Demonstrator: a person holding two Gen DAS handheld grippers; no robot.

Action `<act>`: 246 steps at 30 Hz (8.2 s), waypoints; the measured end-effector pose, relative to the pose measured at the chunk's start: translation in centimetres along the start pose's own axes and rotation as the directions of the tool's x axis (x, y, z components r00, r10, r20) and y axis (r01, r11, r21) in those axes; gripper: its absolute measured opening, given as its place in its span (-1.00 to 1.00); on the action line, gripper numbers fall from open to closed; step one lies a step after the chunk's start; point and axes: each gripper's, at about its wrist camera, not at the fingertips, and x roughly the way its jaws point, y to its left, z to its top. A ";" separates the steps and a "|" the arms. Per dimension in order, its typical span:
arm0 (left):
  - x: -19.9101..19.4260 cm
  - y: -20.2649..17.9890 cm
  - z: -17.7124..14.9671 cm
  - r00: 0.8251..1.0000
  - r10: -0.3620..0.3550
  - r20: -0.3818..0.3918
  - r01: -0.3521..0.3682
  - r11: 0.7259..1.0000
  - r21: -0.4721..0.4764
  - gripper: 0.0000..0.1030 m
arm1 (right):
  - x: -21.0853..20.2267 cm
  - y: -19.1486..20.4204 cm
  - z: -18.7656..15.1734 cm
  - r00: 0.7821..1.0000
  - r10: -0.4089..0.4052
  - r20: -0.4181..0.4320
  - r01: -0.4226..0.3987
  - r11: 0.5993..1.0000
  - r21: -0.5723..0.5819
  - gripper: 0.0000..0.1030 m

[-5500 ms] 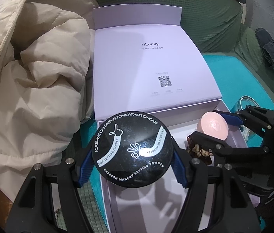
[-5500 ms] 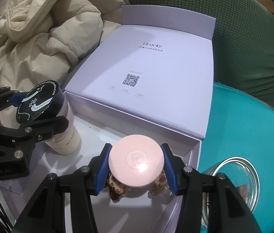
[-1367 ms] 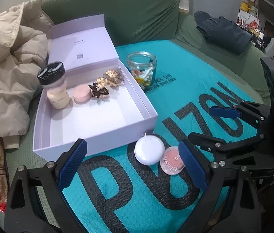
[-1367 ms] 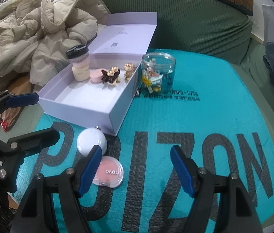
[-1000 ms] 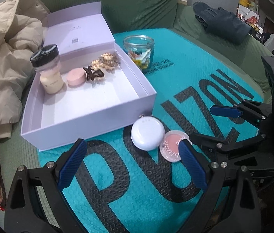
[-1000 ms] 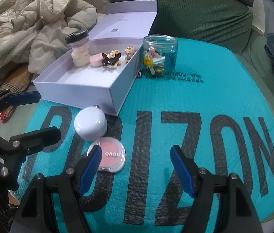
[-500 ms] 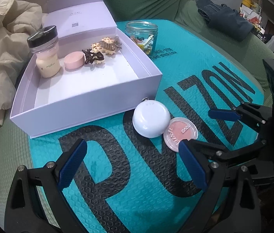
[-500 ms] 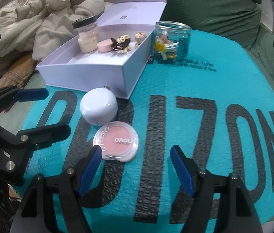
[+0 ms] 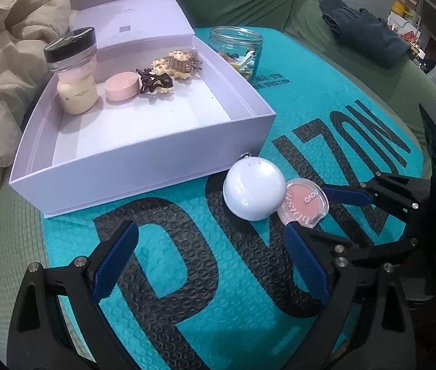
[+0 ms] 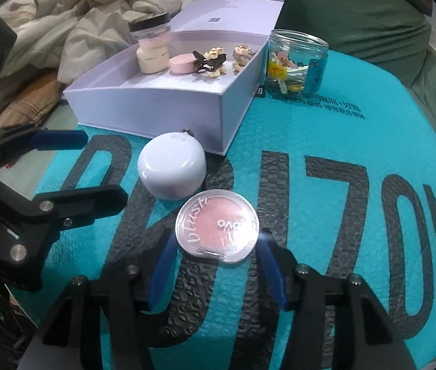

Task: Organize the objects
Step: 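Move left tool toward white round compact while right approaches pink novo blush, then close left gripper on white compact while right gripper grasps pink blush compact, then lift white compact with left tool while right carries blush compact toward box, then lower white compact into box with left tool while right lowers blush compact inside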

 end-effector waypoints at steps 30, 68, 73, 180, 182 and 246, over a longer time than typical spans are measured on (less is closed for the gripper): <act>4.3 -2.9 2.1 0.999 -0.042 -0.026 0.044 0.995 0.085 0.62 | -1.8 -5.3 -1.4 0.999 -0.034 0.043 0.022 0.966 0.257 0.07; -0.6 2.0 -4.1 1.000 0.013 -0.015 -0.013 1.000 0.009 -0.04 | -0.9 3.8 -1.6 0.999 -0.028 0.022 0.029 0.999 -0.032 0.14; -0.6 1.6 -4.2 1.000 0.024 -0.005 -0.024 0.999 0.026 0.07 | -0.8 3.7 -1.5 0.999 -0.042 0.020 0.042 0.999 -0.022 0.26; -4.0 13.6 16.0 0.910 0.344 0.231 -0.323 0.938 -0.125 -0.04 | 0.8 2.1 26.2 0.972 0.026 0.233 0.029 0.973 -0.229 0.10; -3.7 14.0 16.4 0.913 0.333 0.236 -0.311 0.942 -0.124 -0.04 | 1.4 2.0 26.8 0.972 0.037 0.230 0.017 0.974 -0.227 0.10; 3.9 13.4 10.4 0.988 0.151 -0.021 -0.152 0.984 -0.093 -0.05 | 9.9 2.9 18.2 0.998 -0.037 -0.060 0.022 0.973 -0.231 0.10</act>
